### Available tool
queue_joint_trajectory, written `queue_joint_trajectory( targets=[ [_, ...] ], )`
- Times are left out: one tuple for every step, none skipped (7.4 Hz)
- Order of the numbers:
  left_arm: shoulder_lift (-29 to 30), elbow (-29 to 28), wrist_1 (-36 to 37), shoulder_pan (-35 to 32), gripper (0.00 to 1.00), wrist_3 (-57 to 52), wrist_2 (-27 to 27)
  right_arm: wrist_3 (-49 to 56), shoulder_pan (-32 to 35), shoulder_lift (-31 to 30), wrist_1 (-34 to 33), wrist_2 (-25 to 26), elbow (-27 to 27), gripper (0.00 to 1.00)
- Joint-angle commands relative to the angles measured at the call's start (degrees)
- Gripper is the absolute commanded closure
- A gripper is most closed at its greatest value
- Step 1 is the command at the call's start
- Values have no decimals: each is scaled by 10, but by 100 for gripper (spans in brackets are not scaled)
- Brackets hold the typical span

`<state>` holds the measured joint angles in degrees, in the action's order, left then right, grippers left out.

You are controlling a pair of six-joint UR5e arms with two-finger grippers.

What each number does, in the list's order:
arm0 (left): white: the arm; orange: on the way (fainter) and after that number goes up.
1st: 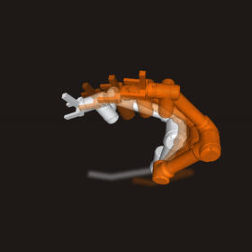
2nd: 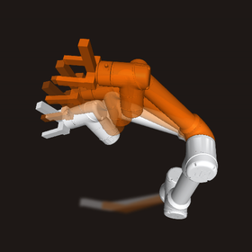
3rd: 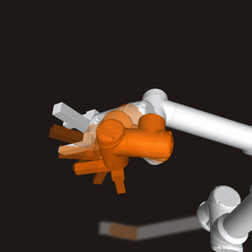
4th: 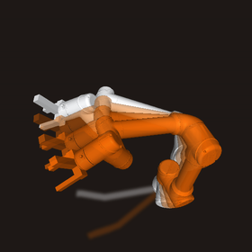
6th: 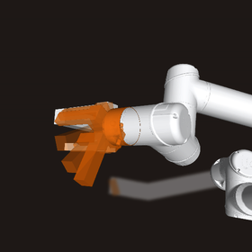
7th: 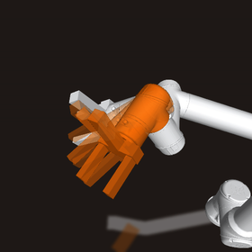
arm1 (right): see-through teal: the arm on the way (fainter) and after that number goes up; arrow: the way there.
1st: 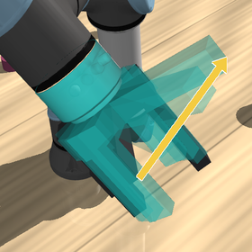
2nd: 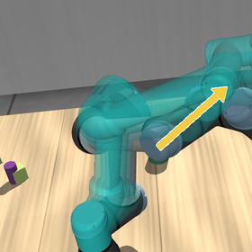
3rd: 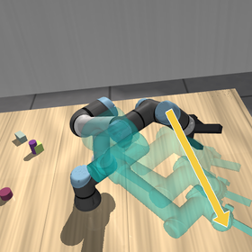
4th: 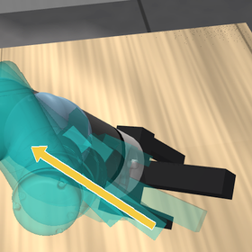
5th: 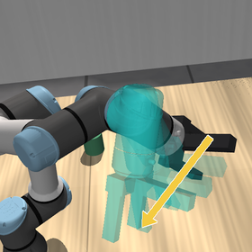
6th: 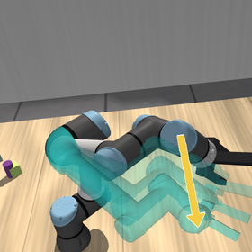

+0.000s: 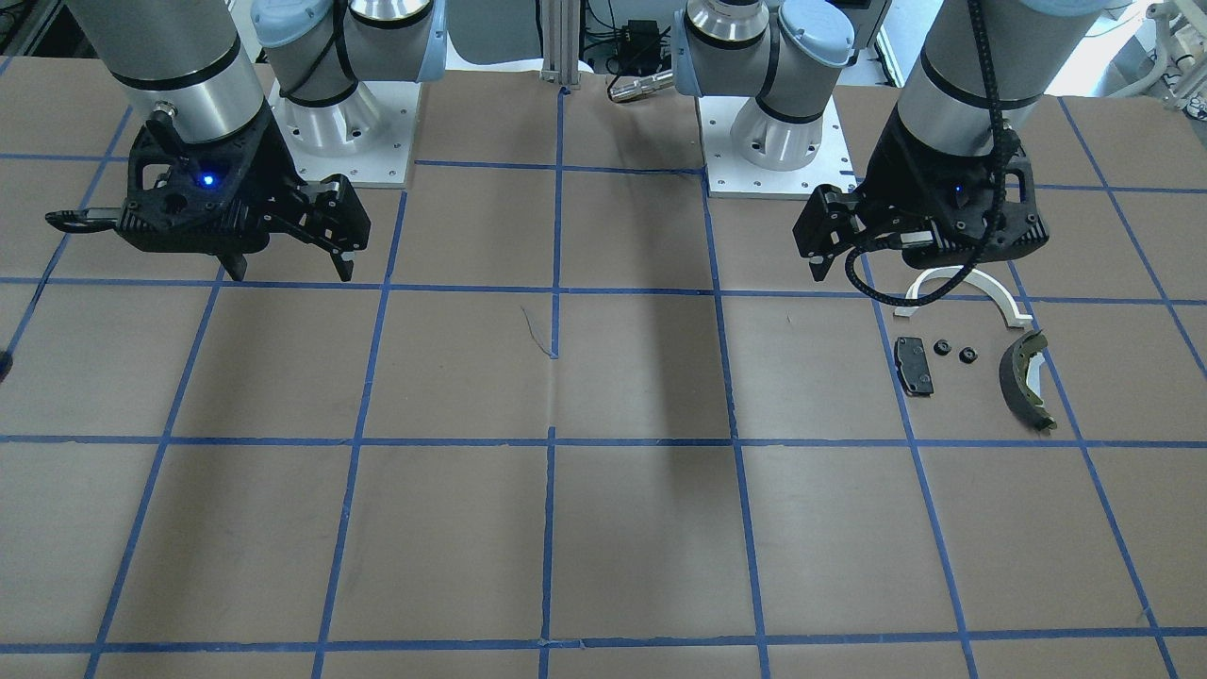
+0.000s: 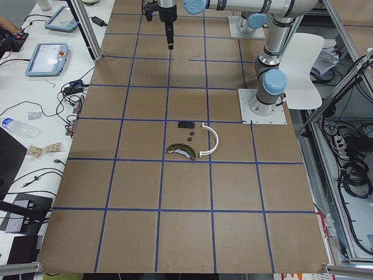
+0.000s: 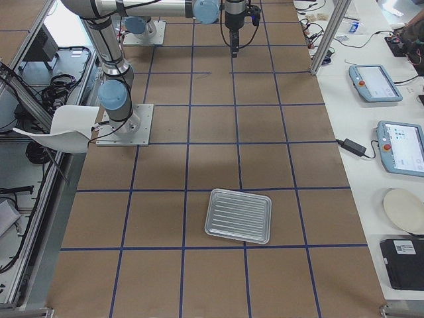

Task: Place bearing gear from tray to pile

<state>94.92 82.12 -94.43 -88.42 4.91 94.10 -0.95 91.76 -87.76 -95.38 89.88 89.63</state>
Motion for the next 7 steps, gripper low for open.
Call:
queue_joint_trajectory(
  targets=[
    [13,1,56,0,0,7,-41,1,0,0,-2,0,0,0],
    [11,4,64,0,0,-7,-45,1,0,0,-2,0,0,0],
    [13,5,65,0,0,-23,-47,1,0,0,-2,1,0,0],
    [13,5,65,0,0,-32,-46,1,0,0,-3,1,0,0],
    [12,6,61,-1,0,-33,-44,0,0,0,-2,0,0,0],
    [9,6,57,-2,0,-33,-43,0,0,0,-2,0,0,0],
    [11,6,57,-3,0,-33,-43,0,0,0,-2,0,0,0]
  ],
)
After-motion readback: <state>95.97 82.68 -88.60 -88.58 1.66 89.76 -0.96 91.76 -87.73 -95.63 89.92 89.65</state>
